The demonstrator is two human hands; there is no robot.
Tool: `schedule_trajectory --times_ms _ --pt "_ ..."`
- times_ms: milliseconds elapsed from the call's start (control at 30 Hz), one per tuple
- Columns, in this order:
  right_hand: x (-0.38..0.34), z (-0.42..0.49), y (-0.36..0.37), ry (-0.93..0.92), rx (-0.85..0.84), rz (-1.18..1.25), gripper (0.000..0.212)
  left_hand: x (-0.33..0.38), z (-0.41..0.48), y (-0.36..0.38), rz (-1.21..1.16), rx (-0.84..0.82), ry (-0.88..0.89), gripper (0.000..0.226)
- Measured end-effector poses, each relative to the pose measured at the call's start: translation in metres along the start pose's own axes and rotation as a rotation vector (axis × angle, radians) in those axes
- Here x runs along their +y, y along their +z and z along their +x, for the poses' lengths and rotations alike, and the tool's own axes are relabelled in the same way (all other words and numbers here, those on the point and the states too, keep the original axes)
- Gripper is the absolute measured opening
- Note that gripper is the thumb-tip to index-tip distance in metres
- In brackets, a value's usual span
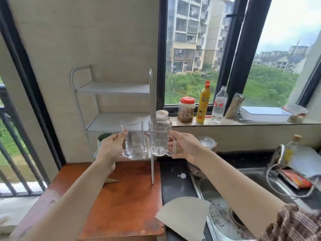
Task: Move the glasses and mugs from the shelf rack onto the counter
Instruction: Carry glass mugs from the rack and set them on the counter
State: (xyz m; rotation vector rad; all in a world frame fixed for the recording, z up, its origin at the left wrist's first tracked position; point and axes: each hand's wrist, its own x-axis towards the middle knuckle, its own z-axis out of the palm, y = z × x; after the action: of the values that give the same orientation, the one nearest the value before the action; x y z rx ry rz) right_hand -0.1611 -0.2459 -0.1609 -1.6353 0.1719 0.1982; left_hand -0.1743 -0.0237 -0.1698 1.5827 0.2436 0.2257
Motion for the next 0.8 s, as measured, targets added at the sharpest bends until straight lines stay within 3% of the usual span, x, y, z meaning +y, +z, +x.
schedule_trajectory --times_ms 400,800 --pt "0.123 -0.207 -0.221 0.107 0.309 0.018 0.027 -0.066 -0.210 0.195 0.063 -0.369 -0.158 0.024" --pt "0.211 -0.427 -0.427 0.213 0.817 0.197 0.030 -0.080 -0.430 0.419 0.084 -0.869 -0.315 0.030"
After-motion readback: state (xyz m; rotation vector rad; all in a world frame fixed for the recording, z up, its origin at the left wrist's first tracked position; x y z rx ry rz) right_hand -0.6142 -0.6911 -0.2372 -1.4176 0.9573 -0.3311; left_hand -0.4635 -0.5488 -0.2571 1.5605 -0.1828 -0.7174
